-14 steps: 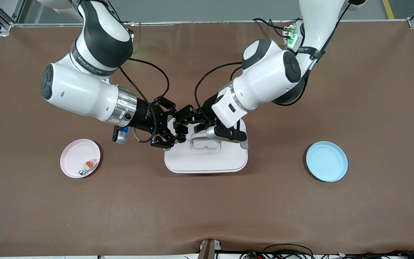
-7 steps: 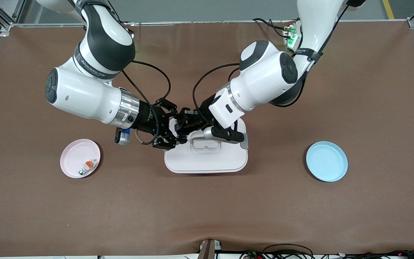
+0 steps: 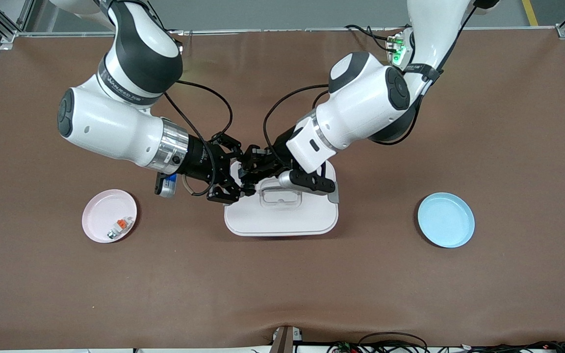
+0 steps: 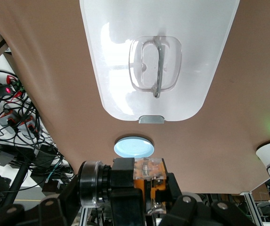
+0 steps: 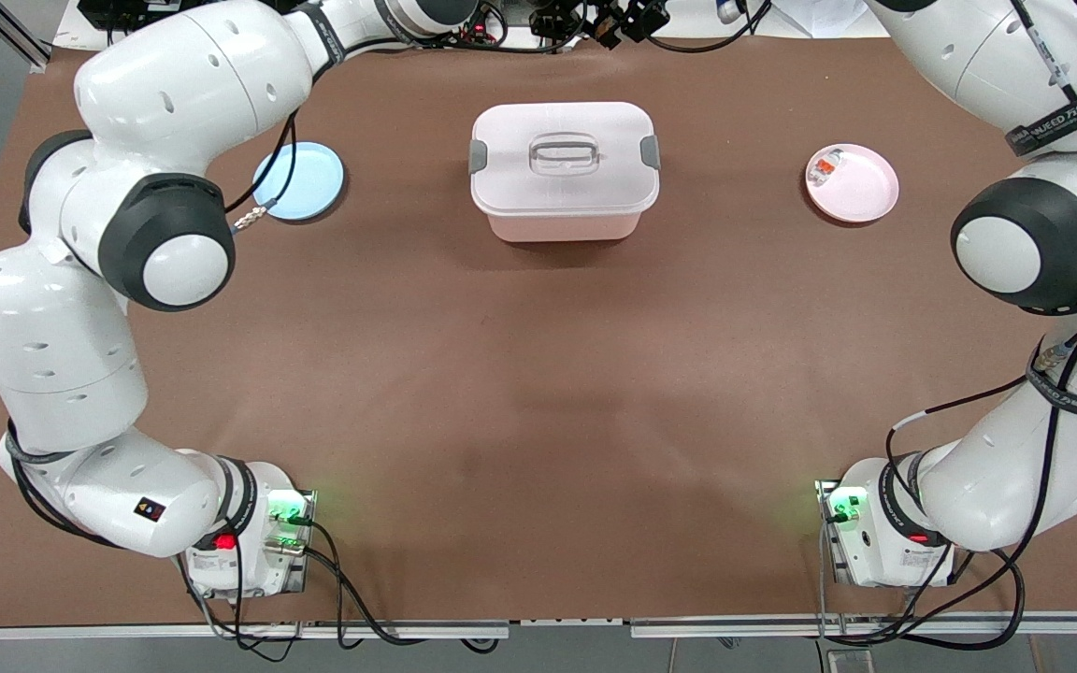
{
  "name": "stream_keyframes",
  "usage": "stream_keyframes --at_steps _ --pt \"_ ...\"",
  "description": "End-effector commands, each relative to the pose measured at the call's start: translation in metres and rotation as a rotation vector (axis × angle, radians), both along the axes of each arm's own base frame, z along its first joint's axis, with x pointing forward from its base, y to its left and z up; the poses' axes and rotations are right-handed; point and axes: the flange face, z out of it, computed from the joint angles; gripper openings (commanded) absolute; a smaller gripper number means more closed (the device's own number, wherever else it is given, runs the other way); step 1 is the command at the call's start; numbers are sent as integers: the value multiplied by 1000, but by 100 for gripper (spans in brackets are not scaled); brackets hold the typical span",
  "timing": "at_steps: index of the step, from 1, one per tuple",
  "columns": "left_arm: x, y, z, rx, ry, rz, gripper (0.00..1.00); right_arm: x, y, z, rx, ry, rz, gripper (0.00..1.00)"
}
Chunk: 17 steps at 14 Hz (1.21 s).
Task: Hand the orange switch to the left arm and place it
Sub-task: 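Carry the switch to the blue plate with the left gripper while the right gripper withdraws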
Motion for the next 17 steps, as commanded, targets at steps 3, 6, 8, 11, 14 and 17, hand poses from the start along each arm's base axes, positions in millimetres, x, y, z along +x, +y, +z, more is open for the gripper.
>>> stream_keyframes --at_steps 3,6,8,11,14,17 --pt "-6 12 13 50 27 -27 0 4 1 12 21 -35 6 100" --pt "-1 27 14 83 51 -30 0 4 1 12 21 -36 7 100" --pt "2 45 28 141 27 -23 0 4 1 11 21 -37 9 100" --pt "16 86 33 210 70 6 0 5 1 8 13 -73 52 100" --pt "29 145 28 330 147 13 0 1 -1 -4 -39 -196 233 100" --pt "42 207 14 481 197 35 0 -4 -6 -14 -140 -289 428 100"
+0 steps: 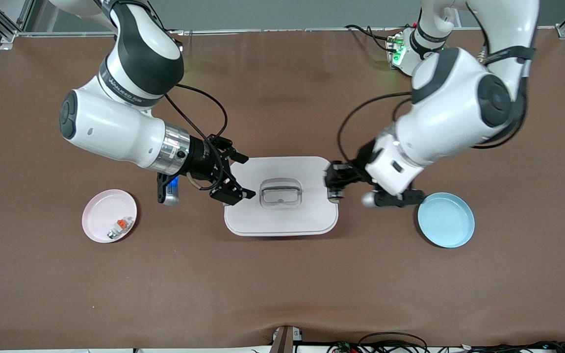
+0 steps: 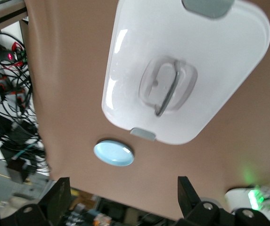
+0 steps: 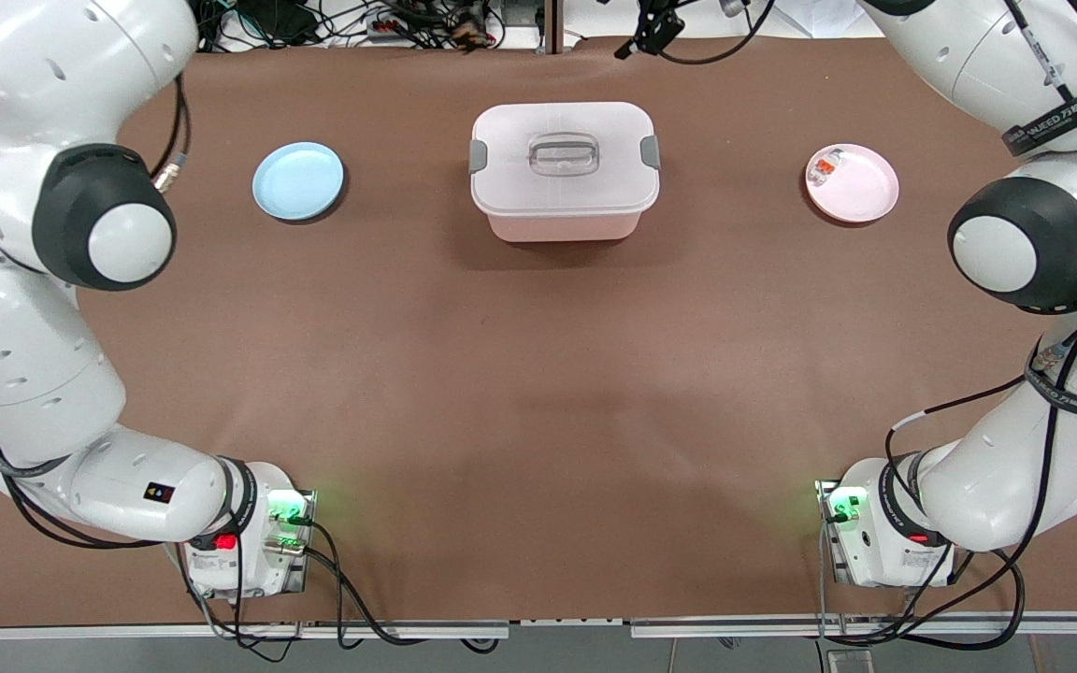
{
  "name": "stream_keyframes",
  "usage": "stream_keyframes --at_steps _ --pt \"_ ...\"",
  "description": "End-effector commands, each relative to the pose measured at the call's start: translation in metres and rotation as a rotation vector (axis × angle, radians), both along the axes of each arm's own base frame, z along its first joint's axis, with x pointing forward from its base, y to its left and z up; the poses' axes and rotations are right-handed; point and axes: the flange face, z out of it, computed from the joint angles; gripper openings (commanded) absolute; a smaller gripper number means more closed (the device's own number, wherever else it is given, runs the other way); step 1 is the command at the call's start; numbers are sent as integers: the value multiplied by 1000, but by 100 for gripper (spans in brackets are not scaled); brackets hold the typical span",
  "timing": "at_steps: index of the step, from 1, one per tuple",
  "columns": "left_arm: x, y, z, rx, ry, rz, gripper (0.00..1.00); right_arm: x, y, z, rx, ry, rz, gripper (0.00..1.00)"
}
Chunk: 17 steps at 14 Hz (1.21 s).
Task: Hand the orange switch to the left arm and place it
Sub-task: 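Carry the switch to the blue plate with the left gripper while the right gripper withdraws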
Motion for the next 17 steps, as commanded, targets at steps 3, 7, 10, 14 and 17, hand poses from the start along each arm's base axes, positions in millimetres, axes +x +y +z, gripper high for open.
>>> stream_keyframes --at_steps 3,7,10,14,17 --pt "-8 63 -41 314 72 -11 0 -10 -13 -5 -213 -146 306 100" --pt "-10 120 -104 507 136 -19 0 -5 -65 5 -284 -204 496 100" --pt "-10 170 -149 598 126 -6 0 -7 -106 10 -344 -265 650 100" --pt "6 220 -180 545 38 -19 0 -17 -157 10 -417 -327 829 100" --pt "22 265 -217 507 1 -56 0 -20 -187 20 -518 -359 967 100"
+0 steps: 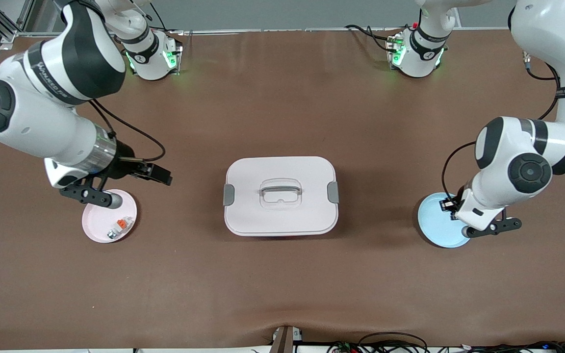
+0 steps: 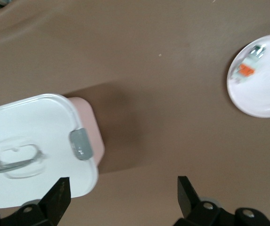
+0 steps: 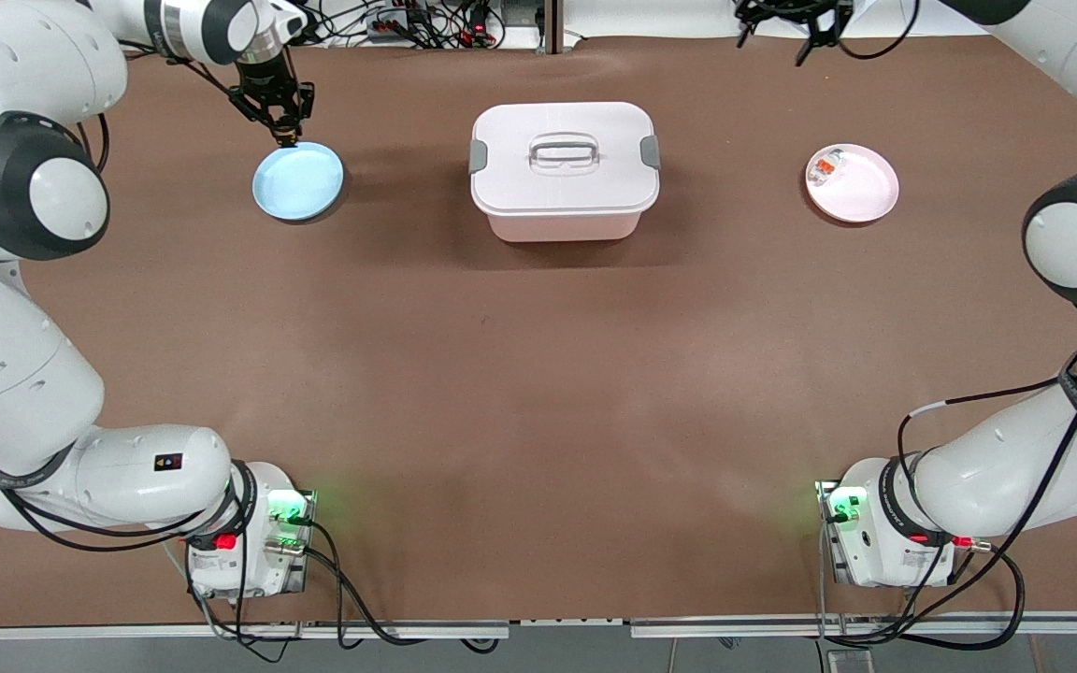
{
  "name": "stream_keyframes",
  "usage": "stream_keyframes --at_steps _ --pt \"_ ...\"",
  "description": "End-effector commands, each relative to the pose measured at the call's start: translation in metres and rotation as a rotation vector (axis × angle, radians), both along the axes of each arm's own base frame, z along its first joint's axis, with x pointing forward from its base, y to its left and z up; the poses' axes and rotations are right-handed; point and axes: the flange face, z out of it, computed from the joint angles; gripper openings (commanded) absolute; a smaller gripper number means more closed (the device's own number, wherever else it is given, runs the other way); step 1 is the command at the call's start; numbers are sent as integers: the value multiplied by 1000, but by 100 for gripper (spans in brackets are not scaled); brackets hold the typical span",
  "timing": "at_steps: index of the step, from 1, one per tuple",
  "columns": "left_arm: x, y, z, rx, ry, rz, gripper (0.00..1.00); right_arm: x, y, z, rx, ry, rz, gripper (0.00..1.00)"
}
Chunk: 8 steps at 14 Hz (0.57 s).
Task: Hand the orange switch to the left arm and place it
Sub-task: 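Carry the switch to the blue plate with the left gripper while the right gripper withdraws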
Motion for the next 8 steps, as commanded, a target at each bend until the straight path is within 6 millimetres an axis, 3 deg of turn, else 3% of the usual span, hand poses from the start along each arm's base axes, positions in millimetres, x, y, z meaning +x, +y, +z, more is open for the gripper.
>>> stream_keyframes --at_steps 1,4,8 --pt "10 36 -32 -22 -28 -50 0 -14 -26 16 -84 -38 108 100" --pt "14 60 -66 -46 -28 -105 0 -17 -62 35 -90 -62 200 100" --pt "10 59 -91 -58 -2 -135 0 -24 -109 53 -95 -57 251 100"
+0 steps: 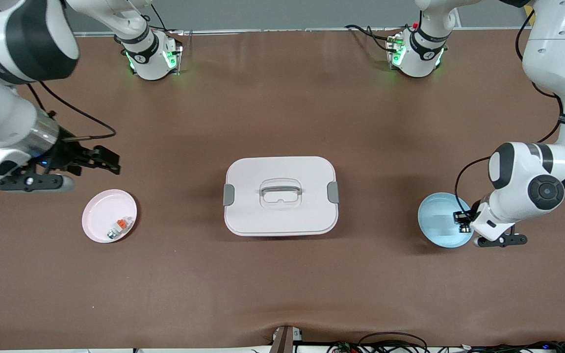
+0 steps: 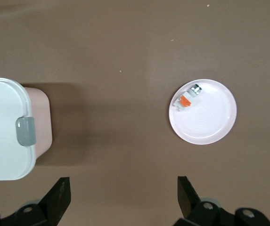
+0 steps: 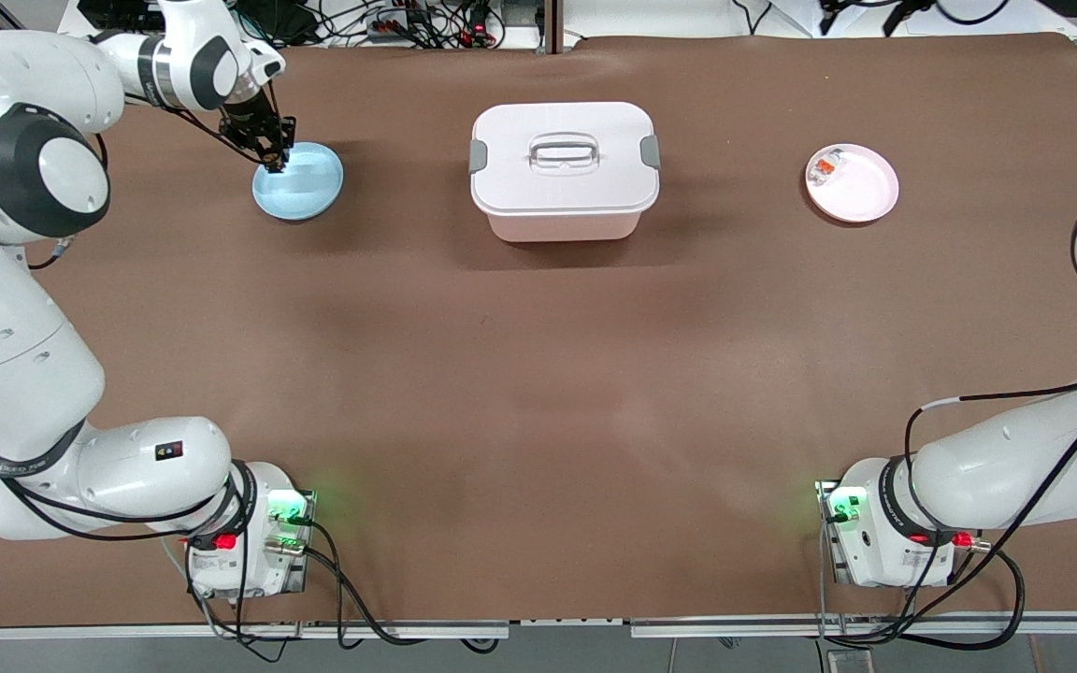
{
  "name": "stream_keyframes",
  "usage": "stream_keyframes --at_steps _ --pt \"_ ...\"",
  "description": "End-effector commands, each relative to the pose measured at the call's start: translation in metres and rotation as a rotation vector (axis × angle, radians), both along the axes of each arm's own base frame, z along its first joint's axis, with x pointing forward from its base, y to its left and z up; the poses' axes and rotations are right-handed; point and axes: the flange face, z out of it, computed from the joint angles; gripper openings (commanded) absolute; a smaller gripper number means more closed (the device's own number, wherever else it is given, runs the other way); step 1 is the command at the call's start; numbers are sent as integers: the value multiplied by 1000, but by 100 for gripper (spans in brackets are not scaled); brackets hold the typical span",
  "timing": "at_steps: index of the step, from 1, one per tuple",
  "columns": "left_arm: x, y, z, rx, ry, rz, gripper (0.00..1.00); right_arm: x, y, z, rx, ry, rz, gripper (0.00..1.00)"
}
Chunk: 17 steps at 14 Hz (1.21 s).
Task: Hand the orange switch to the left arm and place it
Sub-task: 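Lower the switch onto the blue plate and open the left gripper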
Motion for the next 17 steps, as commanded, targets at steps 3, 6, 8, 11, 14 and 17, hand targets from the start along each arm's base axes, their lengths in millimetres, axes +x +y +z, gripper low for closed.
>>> stream_keyframes --at_steps 3,6,8,11,14,17 --pt "-15 -2 -11 7 30 -20 0 -17 -45 19 -50 -4 61 100" --pt "-20 2 -27 -2 28 -26 0 -23 -61 29 -54 -7 38 100" --pt "-20 -2 -35 -13 1 -57 0 -27 -72 38 -58 -20 21 100" --pt "-19 -2 -43 -21 -11 -74 0 -33 -83 51 -63 -43 8 100" --pt "-18 -5 -43 -21 -12 -79 79 -35 -97 56 -62 -51 7 100" --pt "-12 -16 -9 -16 -53 -94 100 -38 -101 56 -62 -34 1 100"
